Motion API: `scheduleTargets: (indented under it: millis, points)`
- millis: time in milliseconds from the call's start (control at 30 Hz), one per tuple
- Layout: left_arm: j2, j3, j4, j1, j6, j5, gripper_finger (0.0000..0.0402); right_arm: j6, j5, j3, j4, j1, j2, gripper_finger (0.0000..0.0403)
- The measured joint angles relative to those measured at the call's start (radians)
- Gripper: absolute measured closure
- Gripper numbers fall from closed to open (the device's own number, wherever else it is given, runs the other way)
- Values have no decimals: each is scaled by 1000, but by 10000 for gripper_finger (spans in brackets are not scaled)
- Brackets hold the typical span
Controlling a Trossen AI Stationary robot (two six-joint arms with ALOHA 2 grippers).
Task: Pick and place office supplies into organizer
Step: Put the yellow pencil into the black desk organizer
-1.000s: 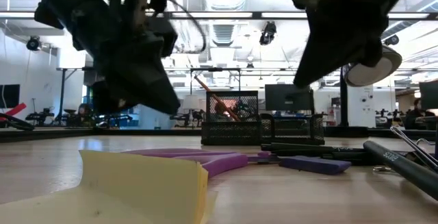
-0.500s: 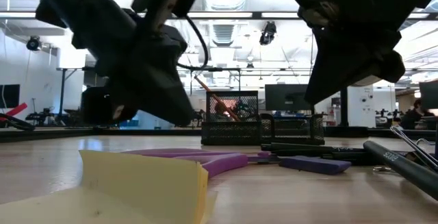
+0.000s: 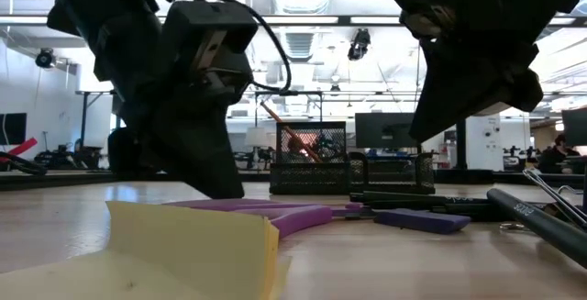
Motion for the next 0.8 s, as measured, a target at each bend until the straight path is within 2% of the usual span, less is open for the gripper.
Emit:
scheduleTargets:
  millis: [800]
  points:
    - [30,4,25,3,57,-21,378,4,-2,-13,0,0,0,394]
